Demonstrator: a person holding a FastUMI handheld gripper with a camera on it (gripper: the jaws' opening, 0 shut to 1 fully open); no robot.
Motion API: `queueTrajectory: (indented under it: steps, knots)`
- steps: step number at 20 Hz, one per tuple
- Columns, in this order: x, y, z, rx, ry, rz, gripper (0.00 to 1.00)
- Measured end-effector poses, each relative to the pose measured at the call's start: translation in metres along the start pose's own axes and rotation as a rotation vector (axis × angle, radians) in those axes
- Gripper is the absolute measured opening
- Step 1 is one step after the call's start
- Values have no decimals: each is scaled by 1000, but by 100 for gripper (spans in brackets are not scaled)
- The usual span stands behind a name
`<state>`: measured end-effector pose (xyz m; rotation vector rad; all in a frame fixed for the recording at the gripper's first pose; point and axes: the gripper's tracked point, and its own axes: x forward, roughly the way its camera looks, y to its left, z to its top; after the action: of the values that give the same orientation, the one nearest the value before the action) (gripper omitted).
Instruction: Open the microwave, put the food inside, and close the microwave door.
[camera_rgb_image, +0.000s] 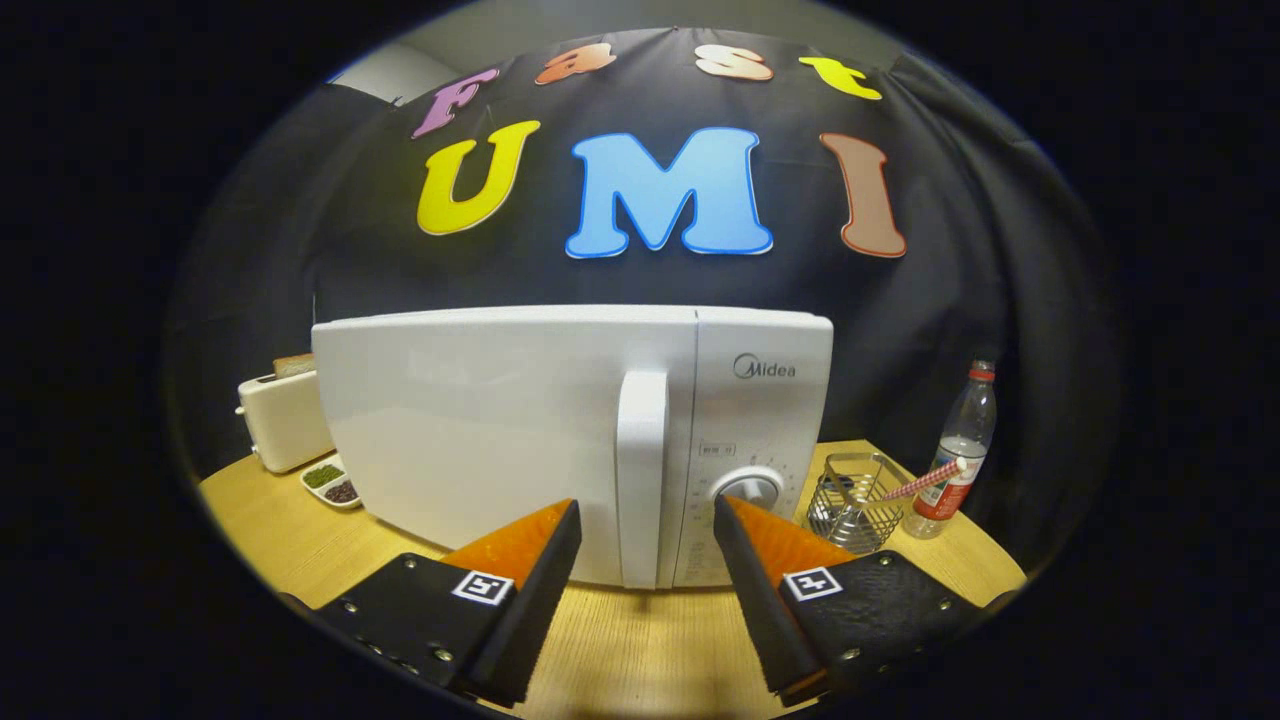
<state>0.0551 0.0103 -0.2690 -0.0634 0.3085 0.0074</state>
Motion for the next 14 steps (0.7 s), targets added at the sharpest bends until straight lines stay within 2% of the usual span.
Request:
queueTrajectory:
  steps: [1, 2, 3, 5, 7, 10, 11, 12, 13, 14]
  knots:
    - [3, 2, 5, -3, -22, -9, 74]
    - [9, 1, 6, -21, -34, -30, 74]
    - [14, 3, 2, -31, -14, -27, 59]
    - [21, 10, -13, -17, 50, -10, 55]
    - [26, 11, -16, -3, 57, -12, 31]
    - [23, 11, -17, -39, 47, -34, 32]
    - [23, 12, -15, -26, 48, -24, 26]
    - [21, 11, -15, -1, 58, -18, 26]
    - [19, 12, -16, 11, 69, -18, 17]
    - [19, 11, -15, 17, 62, -26, 17]
